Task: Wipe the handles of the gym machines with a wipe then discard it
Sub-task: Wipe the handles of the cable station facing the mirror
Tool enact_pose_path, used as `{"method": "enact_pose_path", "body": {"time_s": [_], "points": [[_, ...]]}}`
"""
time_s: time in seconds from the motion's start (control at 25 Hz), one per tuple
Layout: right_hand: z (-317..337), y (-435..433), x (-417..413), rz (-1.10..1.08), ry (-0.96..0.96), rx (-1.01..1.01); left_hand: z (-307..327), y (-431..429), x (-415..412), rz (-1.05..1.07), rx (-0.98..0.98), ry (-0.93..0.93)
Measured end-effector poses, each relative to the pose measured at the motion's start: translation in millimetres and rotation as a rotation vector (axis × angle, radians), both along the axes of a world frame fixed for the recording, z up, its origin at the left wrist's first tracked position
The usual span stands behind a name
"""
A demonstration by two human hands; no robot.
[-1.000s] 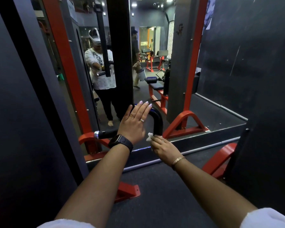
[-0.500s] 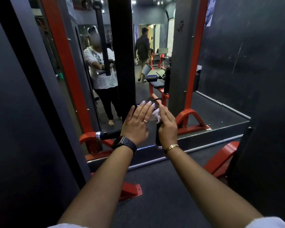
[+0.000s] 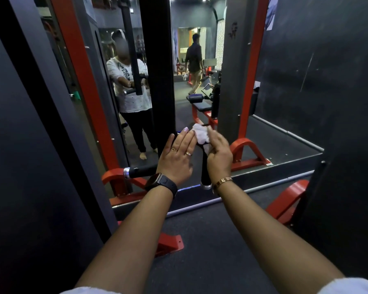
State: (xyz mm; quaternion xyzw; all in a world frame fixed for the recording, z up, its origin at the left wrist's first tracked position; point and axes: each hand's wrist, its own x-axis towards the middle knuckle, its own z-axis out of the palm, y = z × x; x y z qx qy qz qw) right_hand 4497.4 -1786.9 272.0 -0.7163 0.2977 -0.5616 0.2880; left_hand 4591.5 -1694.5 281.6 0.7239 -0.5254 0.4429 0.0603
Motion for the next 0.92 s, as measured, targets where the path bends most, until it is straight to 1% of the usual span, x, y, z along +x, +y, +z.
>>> {"method": "enact_pose_path", "body": {"time_s": [0.04, 0.08, 0.16, 0.24, 0.28, 0.32, 0.36, 0.44, 0.52, 0.6, 0.64, 0.68, 0.72, 0.8, 0.84, 0.88, 0.92], "points": [[-5.6, -0.5, 0.6, -0.004, -0.004, -0.017, -0.1, -0.2, -0.3, 0.001, -0.001, 0.001], [-15.5, 0.2, -0.8, -0.024, -0.024, 0.018, -0.3, -0.2, -1.0, 0.006, 0.002, 0.003], [-44.2, 2.1, -5.8, -0.081, -0.015, 0.188, -0.5, 0.4, -1.6, 0.023, 0.007, 0.004], [-69.4, 4.1, -12.8, -0.065, 0.121, 0.399, -1.1, 0.3, -1.9, 0.035, 0.014, 0.005], [-74.8, 3.1, -15.5, -0.039, 0.179, 0.463, -1.3, 0.1, -2.1, 0.040, 0.015, 0.005], [-72.3, -1.1, -16.9, -0.037, 0.189, 0.486, -1.2, -0.1, -2.3, 0.041, 0.012, 0.004], [-63.3, -6.4, -16.6, -0.064, 0.158, 0.478, -1.0, -0.4, -2.3, 0.039, 0.007, 0.007], [-34.6, -12.7, -12.9, -0.121, 0.053, 0.412, -1.4, -1.1, -1.0, 0.015, -0.004, 0.021], [-6.4, -11.1, -7.3, -0.044, -0.022, 0.288, -1.9, -1.7, 0.1, -0.004, -0.013, 0.026], [0.3, -2.5, -3.2, 0.054, -0.015, 0.178, -1.6, -2.1, 0.5, -0.013, -0.014, 0.026], [-8.4, -0.9, -2.8, 0.049, 0.003, 0.151, -1.8, -2.1, 0.5, -0.017, -0.014, 0.029], [-21.0, 0.8, -4.0, 0.008, 0.021, 0.167, -1.7, -1.7, -0.1, -0.016, -0.011, 0.034], [-35.9, 3.0, -5.8, -0.040, 0.040, 0.227, -1.4, -1.1, -0.9, -0.010, -0.007, 0.036], [-64.0, 8.0, -12.6, -0.069, 0.164, 0.457, -0.9, 0.2, -1.4, 0.002, 0.001, 0.034], [-70.9, 8.4, -14.8, -0.081, 0.238, 0.525, -1.1, 0.7, -1.6, 0.008, 0.006, 0.032], [-70.9, 5.0, -15.5, -0.112, 0.267, 0.547, -1.1, 0.9, -1.9, 0.013, 0.011, 0.031], [-62.7, 0.1, -14.3, -0.137, 0.215, 0.532, -0.4, 1.1, -2.3, 0.016, 0.014, 0.033]]}}
